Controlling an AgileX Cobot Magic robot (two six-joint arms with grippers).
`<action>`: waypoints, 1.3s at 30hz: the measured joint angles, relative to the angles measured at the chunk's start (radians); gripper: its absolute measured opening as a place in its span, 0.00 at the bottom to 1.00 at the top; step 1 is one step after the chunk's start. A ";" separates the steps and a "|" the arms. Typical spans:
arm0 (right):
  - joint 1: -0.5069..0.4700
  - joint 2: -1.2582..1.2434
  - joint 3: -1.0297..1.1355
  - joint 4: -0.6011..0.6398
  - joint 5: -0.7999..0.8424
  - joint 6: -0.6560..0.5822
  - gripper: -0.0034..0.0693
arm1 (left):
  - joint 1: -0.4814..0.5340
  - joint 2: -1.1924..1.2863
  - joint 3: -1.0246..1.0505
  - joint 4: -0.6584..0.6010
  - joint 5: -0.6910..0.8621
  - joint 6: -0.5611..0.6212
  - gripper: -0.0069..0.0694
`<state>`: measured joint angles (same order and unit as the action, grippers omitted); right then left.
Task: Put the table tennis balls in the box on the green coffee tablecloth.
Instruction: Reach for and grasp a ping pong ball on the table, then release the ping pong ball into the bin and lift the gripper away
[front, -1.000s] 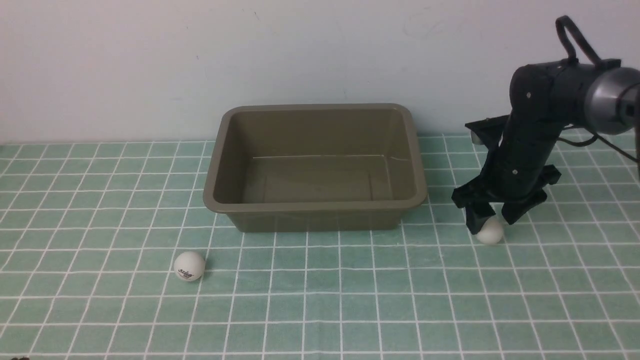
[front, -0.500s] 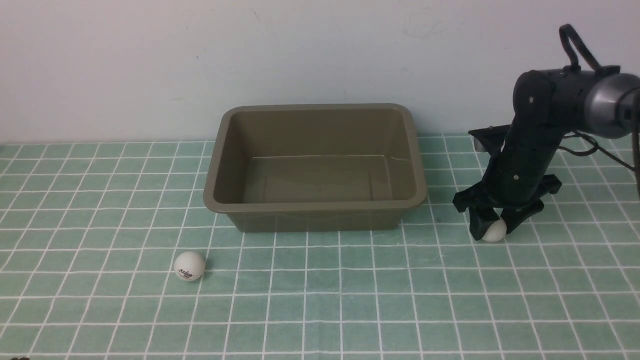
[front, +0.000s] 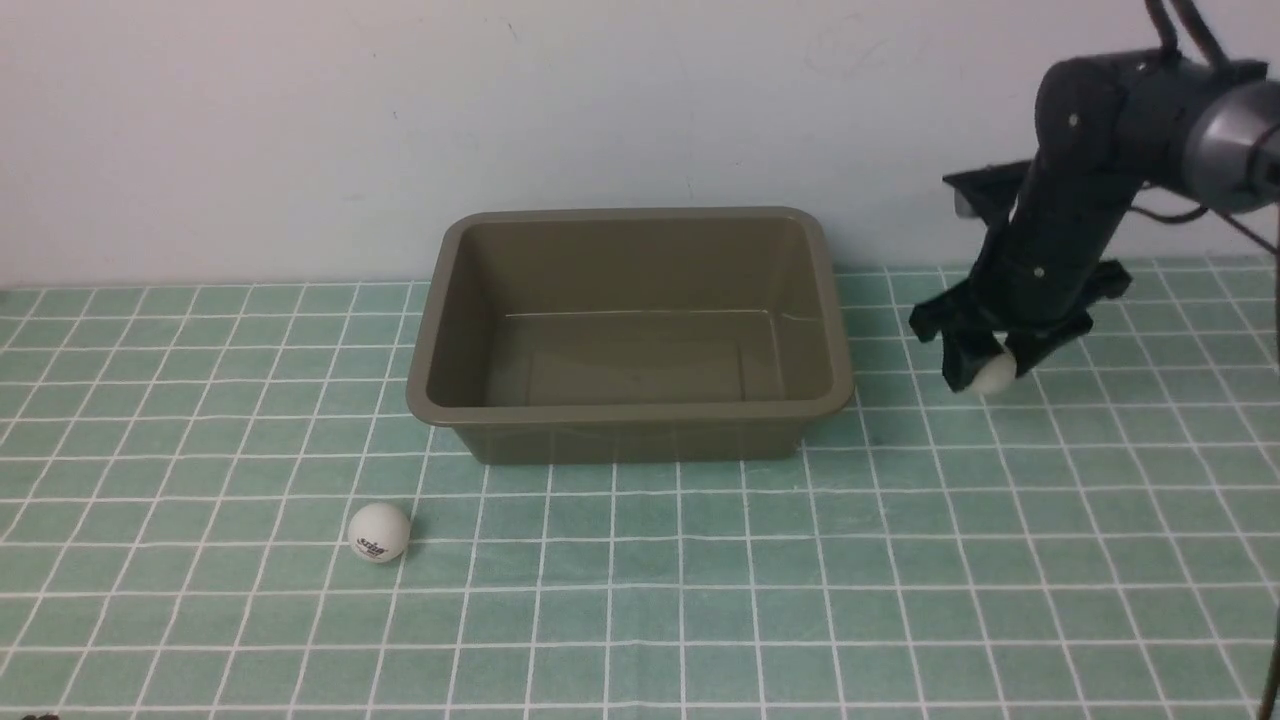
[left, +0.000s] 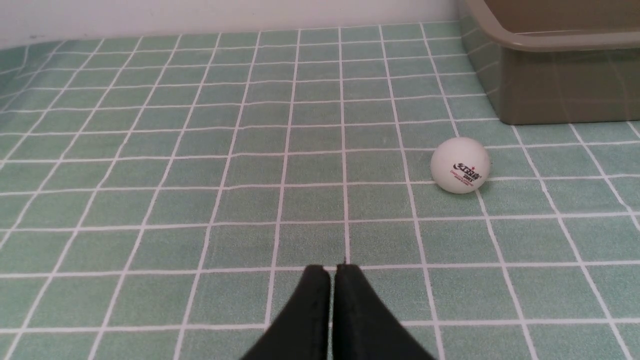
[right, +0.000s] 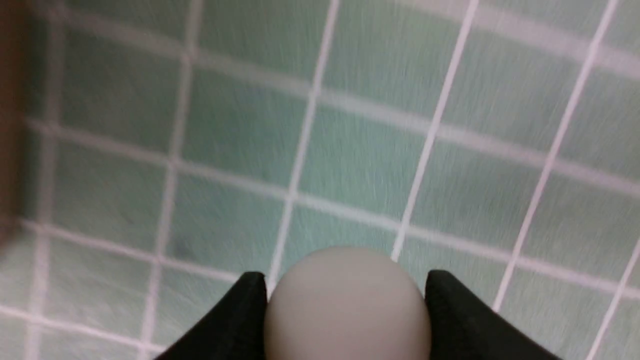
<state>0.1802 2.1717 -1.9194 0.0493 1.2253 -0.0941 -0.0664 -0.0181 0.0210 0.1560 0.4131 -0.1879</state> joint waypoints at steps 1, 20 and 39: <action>0.001 -0.002 -0.032 0.023 0.003 0.001 0.55 | 0.000 0.000 0.000 0.000 0.000 0.000 0.09; 0.216 0.039 -0.217 0.197 0.022 -0.026 0.55 | 0.000 0.000 0.000 0.000 0.000 0.000 0.09; 0.242 0.161 -0.227 0.241 0.019 -0.029 0.55 | 0.000 0.000 0.000 0.000 0.000 0.000 0.09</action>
<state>0.4227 2.3331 -2.1468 0.2902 1.2443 -0.1233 -0.0664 -0.0181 0.0210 0.1560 0.4131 -0.1879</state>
